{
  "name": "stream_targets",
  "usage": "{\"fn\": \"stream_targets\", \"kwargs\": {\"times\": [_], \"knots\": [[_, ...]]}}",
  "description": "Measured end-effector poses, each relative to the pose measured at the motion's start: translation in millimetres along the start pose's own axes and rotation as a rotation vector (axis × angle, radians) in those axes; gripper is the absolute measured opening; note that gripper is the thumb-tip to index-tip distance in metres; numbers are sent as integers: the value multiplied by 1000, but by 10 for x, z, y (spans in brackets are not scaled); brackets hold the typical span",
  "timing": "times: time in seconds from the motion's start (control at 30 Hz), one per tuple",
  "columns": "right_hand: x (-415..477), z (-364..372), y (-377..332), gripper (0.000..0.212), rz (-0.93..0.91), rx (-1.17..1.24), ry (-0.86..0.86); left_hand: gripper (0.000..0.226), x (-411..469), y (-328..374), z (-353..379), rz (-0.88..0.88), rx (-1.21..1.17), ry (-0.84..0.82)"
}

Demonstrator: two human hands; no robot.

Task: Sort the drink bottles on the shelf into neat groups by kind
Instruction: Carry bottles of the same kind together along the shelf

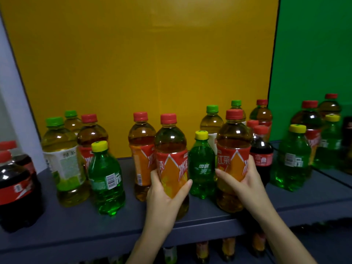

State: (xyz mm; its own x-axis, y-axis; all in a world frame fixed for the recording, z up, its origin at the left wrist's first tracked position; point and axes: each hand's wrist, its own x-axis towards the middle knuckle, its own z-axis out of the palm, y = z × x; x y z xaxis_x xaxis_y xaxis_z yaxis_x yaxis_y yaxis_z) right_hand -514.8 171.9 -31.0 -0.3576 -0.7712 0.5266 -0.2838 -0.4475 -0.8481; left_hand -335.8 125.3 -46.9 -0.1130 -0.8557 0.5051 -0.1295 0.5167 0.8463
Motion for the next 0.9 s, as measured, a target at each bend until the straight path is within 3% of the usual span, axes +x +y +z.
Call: {"fn": "stream_targets", "kwargs": {"times": [0.3, 0.57, 0.9], "knots": [[113, 55, 222, 80, -54, -299, 131, 88, 100, -91, 83, 75, 255, -3], [156, 74, 307, 75, -60, -343, 109, 78, 181, -104, 137, 122, 392, -6], [179, 78, 327, 76, -62, -437, 157, 82, 201, -62, 155, 88, 432, -8]]}}
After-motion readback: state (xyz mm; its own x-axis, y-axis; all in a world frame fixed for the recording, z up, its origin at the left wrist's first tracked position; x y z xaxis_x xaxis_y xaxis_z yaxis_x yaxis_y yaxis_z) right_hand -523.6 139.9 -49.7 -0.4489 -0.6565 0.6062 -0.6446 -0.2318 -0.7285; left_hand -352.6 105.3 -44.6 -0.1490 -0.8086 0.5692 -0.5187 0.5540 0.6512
